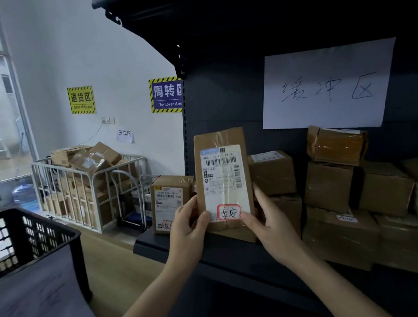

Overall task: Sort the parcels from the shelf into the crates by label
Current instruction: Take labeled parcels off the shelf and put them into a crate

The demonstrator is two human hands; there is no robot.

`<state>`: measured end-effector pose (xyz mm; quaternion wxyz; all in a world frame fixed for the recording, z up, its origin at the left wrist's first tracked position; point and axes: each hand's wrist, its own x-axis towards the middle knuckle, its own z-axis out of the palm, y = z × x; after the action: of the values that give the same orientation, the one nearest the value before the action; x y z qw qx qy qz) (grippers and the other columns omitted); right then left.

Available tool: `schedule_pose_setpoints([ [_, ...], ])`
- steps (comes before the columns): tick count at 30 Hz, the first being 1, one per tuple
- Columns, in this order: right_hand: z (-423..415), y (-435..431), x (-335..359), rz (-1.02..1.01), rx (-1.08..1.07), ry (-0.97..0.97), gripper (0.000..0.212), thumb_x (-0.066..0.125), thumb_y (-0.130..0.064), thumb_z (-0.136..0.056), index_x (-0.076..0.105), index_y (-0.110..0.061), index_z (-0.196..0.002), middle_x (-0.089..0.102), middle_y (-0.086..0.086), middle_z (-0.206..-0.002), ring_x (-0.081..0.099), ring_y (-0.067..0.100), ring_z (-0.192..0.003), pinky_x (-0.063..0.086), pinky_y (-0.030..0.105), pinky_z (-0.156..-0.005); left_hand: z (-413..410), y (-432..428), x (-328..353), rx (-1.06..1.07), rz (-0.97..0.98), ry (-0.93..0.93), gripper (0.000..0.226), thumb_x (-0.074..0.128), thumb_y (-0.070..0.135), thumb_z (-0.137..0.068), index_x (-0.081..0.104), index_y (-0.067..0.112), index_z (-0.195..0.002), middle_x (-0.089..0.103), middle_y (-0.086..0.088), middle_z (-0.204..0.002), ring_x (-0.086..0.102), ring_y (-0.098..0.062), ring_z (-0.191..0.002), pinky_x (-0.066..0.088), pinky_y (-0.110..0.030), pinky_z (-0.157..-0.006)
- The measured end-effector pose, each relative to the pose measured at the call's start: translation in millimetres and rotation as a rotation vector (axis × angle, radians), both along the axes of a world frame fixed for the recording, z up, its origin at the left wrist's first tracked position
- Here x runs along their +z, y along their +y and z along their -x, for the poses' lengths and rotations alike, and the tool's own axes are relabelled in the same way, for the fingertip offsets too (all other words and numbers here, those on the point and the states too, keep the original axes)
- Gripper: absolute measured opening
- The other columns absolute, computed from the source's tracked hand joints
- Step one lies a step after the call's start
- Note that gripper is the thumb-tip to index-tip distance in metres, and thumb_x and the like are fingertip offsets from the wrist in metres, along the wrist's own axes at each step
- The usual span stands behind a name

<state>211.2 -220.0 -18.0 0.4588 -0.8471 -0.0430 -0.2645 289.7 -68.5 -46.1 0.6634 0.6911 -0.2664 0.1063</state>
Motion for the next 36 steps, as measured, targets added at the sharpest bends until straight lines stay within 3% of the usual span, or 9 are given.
schedule_pose_setpoints([
  [3, 10.8, -0.3, -18.0, -0.004, -0.016, 0.003, 0.056, 0.053, -0.016, -0.093, 0.023, -0.057, -0.116, 0.039, -0.035, -0.121, 0.033, -0.033, -0.108, 0.033, -0.007, -0.081, 6.0, 4.3, -16.0, -0.077, 0.018, 0.031, 0.037, 0.059, 0.014, -0.089, 0.05, 0.023, -0.124, 0.06, -0.004, -0.122, 0.059, -0.016, -0.112, 0.052, -0.037, -0.094],
  [6, 14.9, -1.0, -37.9, -0.002, -0.062, 0.029, 0.057, 0.055, -0.019, -0.092, 0.023, -0.056, -0.122, 0.041, -0.027, -0.13, 0.038, -0.02, -0.117, 0.035, 0.005, -0.094, 9.5, 3.6, -29.9, -0.149, 0.024, 0.053, 0.037, 0.057, 0.002, -0.088, 0.049, 0.025, -0.115, 0.061, 0.0, -0.117, 0.06, -0.015, -0.111, 0.054, -0.035, -0.091],
  [13, 14.9, 0.0, -74.3, -0.005, -0.185, 0.135, 0.065, 0.059, -0.014, -0.089, 0.025, -0.035, -0.141, 0.04, -0.013, -0.141, 0.033, -0.004, -0.125, 0.03, 0.018, -0.103, -1.5, 2.0, -60.7, -0.195, -0.094, 0.104, 0.043, 0.057, -0.007, -0.085, 0.047, 0.029, -0.106, 0.06, 0.004, -0.114, 0.058, -0.011, -0.113, 0.054, -0.032, -0.089],
  [16, 10.8, 3.2, -81.4, -0.025, -0.276, 0.179, 0.066, 0.062, -0.011, -0.087, 0.028, -0.021, -0.143, 0.043, -0.005, -0.141, 0.033, -0.003, -0.121, 0.029, 0.018, -0.102, -11.3, -0.8, -65.0, -0.203, -0.175, 0.099, 0.042, 0.056, -0.008, -0.085, 0.045, 0.029, -0.1, 0.059, 0.008, -0.108, 0.057, -0.007, -0.112, 0.053, -0.02, -0.086],
  [20, 2.3, 10.7, -86.8, -0.047, -0.35, 0.204, 0.065, 0.064, -0.012, -0.085, 0.031, -0.017, -0.142, 0.047, -0.001, -0.139, 0.04, 0.003, -0.122, 0.033, 0.02, -0.101, -24.9, -5.2, -67.6, -0.218, -0.244, 0.099, 0.037, 0.054, -0.009, -0.085, 0.043, 0.019, -0.107, 0.059, 0.005, -0.107, 0.057, -0.009, -0.11, 0.051, -0.01, -0.078],
  [25, -5.0, 19.9, -83.9, -0.025, -0.405, 0.232, 0.063, 0.063, -0.011, -0.086, 0.032, -0.015, -0.141, 0.048, 0.002, -0.138, 0.043, 0.013, -0.127, 0.032, 0.022, -0.102, -36.1, 0.9, -66.7, -0.222, -0.33, 0.095, 0.044, 0.055, -0.003, -0.087, 0.041, 0.015, -0.124, 0.056, 0.004, -0.117, 0.052, -0.011, -0.116, 0.048, -0.025, -0.095],
  [30, -4.3, 25.0, -81.9, -0.007, -0.448, 0.264, 0.063, 0.064, -0.015, -0.085, 0.033, -0.015, -0.14, 0.046, 0.002, -0.14, 0.041, 0.016, -0.129, 0.032, 0.026, -0.105, -41.3, 18.4, -70.0, -0.206, -0.381, 0.049, 0.053, 0.061, 0.005, -0.086, 0.038, 0.014, -0.133, 0.049, 0.001, -0.132, 0.043, -0.01, -0.125, 0.039, -0.024, -0.101],
  [33, -1.5, 25.0, -83.0, -0.022, -0.477, 0.286, 0.071, 0.066, -0.025, -0.084, 0.028, -0.015, -0.144, 0.042, 0.003, -0.144, 0.039, 0.018, -0.132, 0.035, 0.04, -0.11, -49.6, 36.5, -64.4, -0.126, -0.347, 0.035, 0.051, 0.063, 0.008, -0.086, 0.04, 0.014, -0.131, 0.05, 0.003, -0.124, 0.046, -0.01, -0.12, 0.039, -0.023, -0.099],
  [36, 1.1, 26.5, -82.6, -0.058, -0.499, 0.3, 0.075, 0.066, -0.027, -0.084, 0.024, -0.015, -0.146, 0.039, 0.005, -0.147, 0.037, 0.019, -0.134, 0.035, 0.042, -0.109, -69.4, 57.9, -55.3, -0.004, -0.239, 0.051, 0.05, 0.067, 0.008, -0.082, 0.042, 0.011, -0.126, 0.053, 0.0, -0.108, 0.054, -0.017, -0.108, 0.047, -0.031, -0.095],
])
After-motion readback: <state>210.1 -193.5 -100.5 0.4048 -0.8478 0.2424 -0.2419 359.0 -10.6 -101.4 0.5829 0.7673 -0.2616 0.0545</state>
